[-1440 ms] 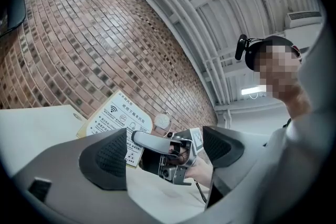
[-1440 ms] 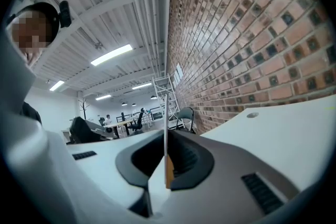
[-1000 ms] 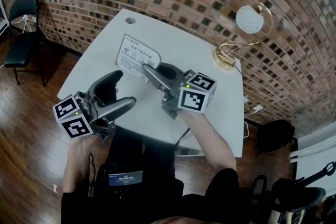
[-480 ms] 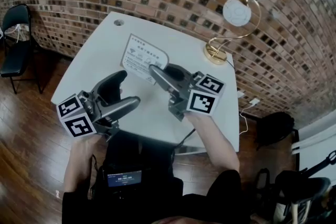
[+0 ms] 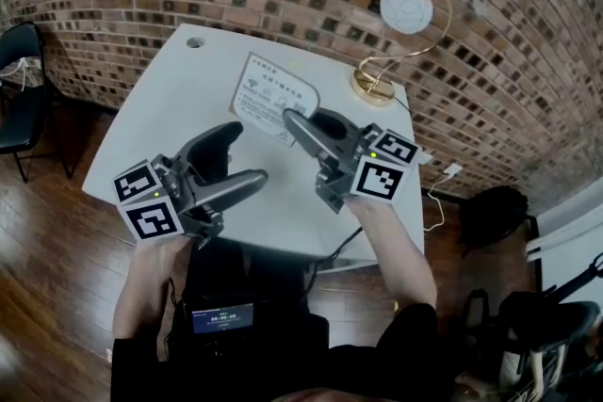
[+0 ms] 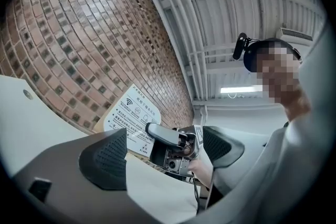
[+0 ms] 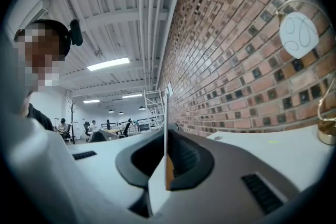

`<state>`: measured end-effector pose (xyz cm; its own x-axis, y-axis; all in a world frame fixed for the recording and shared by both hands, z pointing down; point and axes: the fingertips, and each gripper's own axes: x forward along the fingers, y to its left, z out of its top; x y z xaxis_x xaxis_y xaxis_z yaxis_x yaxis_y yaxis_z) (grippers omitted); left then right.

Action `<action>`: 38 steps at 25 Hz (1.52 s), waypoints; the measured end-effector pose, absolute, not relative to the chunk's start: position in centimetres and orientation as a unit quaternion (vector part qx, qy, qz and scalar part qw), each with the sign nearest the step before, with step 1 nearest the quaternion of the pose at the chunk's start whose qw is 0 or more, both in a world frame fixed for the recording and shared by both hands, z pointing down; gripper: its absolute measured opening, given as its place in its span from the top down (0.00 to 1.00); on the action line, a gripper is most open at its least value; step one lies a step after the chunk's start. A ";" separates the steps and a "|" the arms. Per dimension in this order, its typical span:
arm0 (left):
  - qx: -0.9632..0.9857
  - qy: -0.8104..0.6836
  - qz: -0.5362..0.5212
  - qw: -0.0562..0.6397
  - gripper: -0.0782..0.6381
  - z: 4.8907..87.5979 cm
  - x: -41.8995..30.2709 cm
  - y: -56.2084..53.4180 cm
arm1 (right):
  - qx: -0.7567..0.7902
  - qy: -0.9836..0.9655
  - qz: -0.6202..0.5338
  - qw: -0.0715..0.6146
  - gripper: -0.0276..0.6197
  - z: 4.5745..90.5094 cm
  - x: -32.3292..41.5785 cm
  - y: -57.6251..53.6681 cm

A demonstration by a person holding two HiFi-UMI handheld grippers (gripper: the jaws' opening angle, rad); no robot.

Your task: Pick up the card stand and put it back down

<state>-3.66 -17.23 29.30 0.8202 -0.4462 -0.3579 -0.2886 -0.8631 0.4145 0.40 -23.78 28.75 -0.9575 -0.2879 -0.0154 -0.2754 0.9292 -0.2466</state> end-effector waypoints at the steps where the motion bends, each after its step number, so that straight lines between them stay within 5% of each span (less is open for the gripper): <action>1: 0.939 -0.192 -0.226 0.173 0.27 29.2 -3.3 -17.3 | -0.147 0.981 -0.121 0.027 0.91 28.6 0.8 -23.9; 38: 0.966 -0.102 -0.167 0.170 0.27 28.0 2.9 -21.6 | -0.205 0.968 -0.136 0.055 0.91 26.8 8.9 -28.9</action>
<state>2.86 -21.62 27.97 0.9231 -0.2543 -0.2884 -0.1408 -0.9215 0.3619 8.86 -28.91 26.82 -0.9100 -0.4116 -0.0500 -0.3821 0.8792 -0.2846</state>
